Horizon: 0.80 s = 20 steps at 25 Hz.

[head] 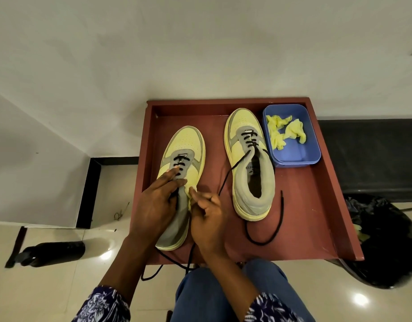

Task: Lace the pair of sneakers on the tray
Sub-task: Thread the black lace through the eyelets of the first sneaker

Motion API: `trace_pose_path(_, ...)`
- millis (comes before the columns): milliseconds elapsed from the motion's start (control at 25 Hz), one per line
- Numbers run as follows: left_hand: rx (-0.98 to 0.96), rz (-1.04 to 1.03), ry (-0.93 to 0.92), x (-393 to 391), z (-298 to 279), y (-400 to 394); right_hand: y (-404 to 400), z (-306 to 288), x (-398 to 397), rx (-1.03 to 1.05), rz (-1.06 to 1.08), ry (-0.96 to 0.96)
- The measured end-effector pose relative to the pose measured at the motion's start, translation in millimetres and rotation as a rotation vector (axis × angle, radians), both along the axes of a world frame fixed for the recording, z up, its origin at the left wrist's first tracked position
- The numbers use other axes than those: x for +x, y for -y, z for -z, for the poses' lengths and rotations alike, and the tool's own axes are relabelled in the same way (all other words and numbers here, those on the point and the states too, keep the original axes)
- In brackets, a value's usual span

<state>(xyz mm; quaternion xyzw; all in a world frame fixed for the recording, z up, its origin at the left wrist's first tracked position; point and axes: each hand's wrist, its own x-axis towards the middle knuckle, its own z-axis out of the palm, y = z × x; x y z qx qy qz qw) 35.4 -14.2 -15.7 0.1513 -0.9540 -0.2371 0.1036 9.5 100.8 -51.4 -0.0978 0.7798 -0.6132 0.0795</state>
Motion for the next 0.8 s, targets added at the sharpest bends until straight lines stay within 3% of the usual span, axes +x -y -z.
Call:
trace_pose_path(200, 0.043, -0.052, -0.014, -0.1, -4.7, -3.4, 10.5, -0.6, -10.3, 0.002, -0.03, -0.028)
trace_pose_path(400, 0.037, -0.026, -0.013, 0.8, -4.6, -2.2, 23.8, -14.0, -52.5, 0.238, -0.182, -0.167)
trace_pose_path(520, 0.046, -0.009, -0.013, 0.7, -0.7, -0.1, 33.0, -13.2, -70.1, 0.136, -0.03, -0.003)
trace_pose_path(600, 0.048, 0.022, -0.019, 1.4, 1.2, 0.9, 37.9, -9.4, -72.7, 0.195, 0.099, 0.018)
trace_pose_path(800, 0.02, 0.021, -0.018, 1.4, 3.9, 1.4, 24.4, -7.8, -58.0, 0.281, 0.052, 0.236)
